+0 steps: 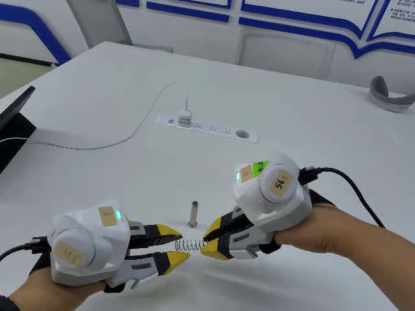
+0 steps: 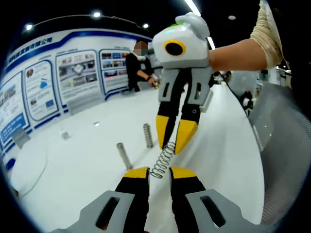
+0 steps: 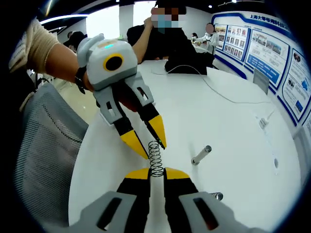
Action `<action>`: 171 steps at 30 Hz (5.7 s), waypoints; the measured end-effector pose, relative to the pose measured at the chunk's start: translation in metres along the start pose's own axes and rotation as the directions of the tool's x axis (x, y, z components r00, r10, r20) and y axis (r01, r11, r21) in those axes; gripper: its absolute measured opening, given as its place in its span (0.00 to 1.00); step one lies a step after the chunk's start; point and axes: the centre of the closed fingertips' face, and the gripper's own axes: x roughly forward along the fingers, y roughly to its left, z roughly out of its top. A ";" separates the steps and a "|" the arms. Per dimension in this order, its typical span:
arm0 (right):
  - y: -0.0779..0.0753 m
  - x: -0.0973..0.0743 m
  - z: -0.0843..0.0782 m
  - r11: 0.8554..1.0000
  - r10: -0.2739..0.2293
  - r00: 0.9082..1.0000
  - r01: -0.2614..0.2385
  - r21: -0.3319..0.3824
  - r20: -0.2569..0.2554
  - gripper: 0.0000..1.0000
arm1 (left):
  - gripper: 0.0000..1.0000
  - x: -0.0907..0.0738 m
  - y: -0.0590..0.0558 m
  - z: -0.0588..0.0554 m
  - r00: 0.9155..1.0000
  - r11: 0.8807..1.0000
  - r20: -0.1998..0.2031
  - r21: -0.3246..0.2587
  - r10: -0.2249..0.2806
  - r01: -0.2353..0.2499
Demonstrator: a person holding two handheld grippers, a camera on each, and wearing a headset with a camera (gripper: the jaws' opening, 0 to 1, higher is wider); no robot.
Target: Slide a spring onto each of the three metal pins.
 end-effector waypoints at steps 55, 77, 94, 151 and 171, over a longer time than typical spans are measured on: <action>-0.008 -0.016 0.051 0.998 -0.066 0.989 0.068 -0.008 0.131 0.11 | 0.28 0.004 0.010 0.003 0.999 0.996 0.022 -0.080 0.031 -0.030; -0.063 -0.038 0.059 0.970 -0.243 0.954 0.235 0.068 0.174 0.11 | 0.58 -0.004 0.025 -0.006 0.996 0.981 0.006 -0.174 0.091 -0.088; -0.082 -0.019 0.055 0.962 -0.267 0.951 0.253 0.107 0.158 0.11 | 0.61 -0.004 0.029 -0.008 0.995 0.979 0.000 -0.183 0.097 -0.095; -0.078 0.026 0.015 0.956 -0.259 0.963 0.245 0.161 0.073 0.16 | 0.62 -0.003 0.033 -0.011 0.995 0.978 -0.010 -0.187 0.095 -0.096; -0.054 -0.016 0.009 0.935 -0.318 0.936 0.285 0.210 0.147 0.21 | 0.66 -0.002 0.032 -0.007 0.995 0.978 -0.011 -0.184 0.096 -0.096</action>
